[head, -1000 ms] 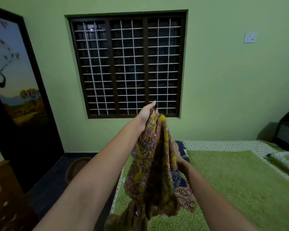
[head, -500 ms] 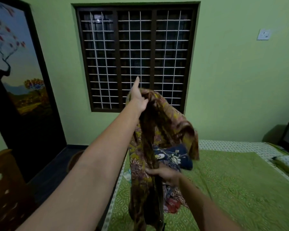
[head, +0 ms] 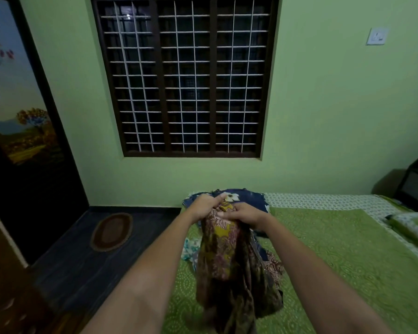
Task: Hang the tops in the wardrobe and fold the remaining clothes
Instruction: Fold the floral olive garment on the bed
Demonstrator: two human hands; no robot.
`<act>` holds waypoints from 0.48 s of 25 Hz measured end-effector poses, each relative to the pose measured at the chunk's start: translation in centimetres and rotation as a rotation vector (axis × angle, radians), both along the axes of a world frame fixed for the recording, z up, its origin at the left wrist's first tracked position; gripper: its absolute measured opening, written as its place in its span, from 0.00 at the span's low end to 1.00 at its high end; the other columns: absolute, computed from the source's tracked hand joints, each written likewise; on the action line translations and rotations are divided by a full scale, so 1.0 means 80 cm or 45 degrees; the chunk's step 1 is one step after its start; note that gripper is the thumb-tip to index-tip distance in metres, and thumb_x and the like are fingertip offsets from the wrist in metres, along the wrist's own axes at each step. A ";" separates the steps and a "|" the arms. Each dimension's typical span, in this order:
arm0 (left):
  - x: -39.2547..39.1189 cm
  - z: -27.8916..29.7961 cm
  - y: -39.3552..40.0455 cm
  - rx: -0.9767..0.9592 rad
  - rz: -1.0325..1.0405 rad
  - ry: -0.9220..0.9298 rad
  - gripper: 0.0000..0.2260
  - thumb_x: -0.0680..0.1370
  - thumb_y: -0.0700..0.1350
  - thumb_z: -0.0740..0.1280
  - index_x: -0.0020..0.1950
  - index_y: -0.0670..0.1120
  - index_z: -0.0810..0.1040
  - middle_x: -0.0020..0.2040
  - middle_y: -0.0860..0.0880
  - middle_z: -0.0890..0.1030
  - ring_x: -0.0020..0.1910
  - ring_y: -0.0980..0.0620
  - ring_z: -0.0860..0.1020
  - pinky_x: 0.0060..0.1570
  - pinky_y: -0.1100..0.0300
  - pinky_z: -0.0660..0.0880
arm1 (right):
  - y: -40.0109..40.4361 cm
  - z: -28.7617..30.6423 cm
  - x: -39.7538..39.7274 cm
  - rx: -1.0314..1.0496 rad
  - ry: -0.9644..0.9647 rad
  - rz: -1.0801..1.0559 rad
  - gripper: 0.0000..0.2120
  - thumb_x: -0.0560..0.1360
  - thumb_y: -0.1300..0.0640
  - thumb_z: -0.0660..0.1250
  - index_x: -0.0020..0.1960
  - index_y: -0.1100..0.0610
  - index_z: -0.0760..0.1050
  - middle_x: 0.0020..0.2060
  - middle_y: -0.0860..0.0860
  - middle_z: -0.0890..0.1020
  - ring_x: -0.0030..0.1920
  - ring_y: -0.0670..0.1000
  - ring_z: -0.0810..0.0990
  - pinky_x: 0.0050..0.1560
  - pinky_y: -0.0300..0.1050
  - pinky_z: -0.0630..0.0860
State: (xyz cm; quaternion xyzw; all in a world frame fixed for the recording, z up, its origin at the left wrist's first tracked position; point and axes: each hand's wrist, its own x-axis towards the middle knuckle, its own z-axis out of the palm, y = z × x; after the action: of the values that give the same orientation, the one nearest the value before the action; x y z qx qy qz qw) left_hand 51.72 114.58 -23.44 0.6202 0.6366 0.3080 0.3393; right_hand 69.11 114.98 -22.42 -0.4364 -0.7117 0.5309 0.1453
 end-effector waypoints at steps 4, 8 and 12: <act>-0.019 0.005 0.004 -0.063 0.014 -0.257 0.30 0.66 0.71 0.67 0.38 0.42 0.78 0.42 0.43 0.82 0.41 0.46 0.80 0.52 0.53 0.76 | 0.016 -0.024 0.039 0.181 -0.781 0.278 0.21 0.69 0.53 0.76 0.59 0.56 0.76 0.57 0.52 0.80 0.57 0.52 0.78 0.61 0.46 0.74; -0.018 -0.036 -0.001 -0.743 -0.029 -0.624 0.25 0.77 0.64 0.60 0.52 0.43 0.81 0.51 0.42 0.82 0.50 0.44 0.80 0.54 0.50 0.78 | 0.042 0.032 0.023 0.968 -1.263 0.103 0.14 0.76 0.59 0.61 0.60 0.54 0.76 0.59 0.54 0.76 0.60 0.56 0.73 0.61 0.53 0.70; 0.027 -0.058 -0.013 -0.876 -0.042 -0.755 0.24 0.79 0.59 0.58 0.51 0.39 0.81 0.52 0.42 0.81 0.51 0.44 0.78 0.65 0.47 0.71 | 0.028 0.094 -0.045 1.361 -0.768 -0.037 0.19 0.74 0.67 0.59 0.59 0.50 0.75 0.58 0.53 0.69 0.60 0.56 0.67 0.58 0.50 0.67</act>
State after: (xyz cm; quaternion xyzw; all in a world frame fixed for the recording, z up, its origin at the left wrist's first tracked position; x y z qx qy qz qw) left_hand 53.89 113.54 -28.04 0.3664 0.5674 0.2376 0.6981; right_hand 65.53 117.23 -14.88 -0.4439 -0.8832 -0.0484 0.1435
